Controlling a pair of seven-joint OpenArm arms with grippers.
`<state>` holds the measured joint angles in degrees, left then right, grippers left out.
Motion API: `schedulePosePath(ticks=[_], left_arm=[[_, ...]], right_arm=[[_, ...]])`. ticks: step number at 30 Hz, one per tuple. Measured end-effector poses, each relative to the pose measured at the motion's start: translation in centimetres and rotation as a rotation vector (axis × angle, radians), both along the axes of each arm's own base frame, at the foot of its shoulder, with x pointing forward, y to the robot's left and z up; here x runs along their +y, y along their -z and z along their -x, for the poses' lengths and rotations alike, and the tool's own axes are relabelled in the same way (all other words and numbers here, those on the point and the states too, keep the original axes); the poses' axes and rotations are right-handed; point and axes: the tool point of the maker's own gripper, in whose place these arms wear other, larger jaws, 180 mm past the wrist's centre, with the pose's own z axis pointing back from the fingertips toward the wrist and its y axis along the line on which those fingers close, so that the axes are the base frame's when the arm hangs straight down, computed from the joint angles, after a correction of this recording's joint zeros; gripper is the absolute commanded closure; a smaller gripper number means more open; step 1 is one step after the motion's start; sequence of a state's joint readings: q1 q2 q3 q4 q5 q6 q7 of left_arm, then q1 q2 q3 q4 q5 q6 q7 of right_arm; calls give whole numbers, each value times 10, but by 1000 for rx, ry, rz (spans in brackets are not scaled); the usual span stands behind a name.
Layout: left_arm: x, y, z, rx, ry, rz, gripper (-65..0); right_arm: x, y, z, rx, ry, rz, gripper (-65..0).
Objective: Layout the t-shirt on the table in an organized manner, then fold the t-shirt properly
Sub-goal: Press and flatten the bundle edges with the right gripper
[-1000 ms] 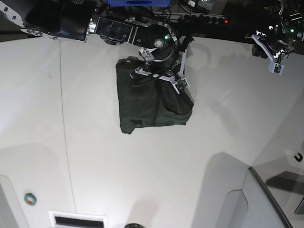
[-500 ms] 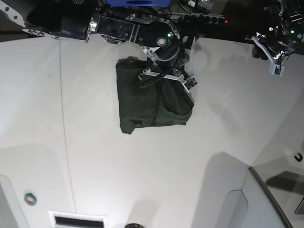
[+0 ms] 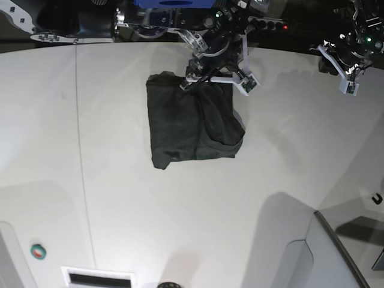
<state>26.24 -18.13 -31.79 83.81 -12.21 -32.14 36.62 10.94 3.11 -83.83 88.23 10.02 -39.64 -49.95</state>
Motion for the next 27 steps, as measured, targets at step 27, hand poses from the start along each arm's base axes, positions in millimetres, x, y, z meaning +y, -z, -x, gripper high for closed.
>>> schedulePosePath(ticks=[27], left_arm=[[0, 1, 2, 5, 0, 0, -173]], right_arm=[[-13, 21, -21, -52, 21, 86, -9]])
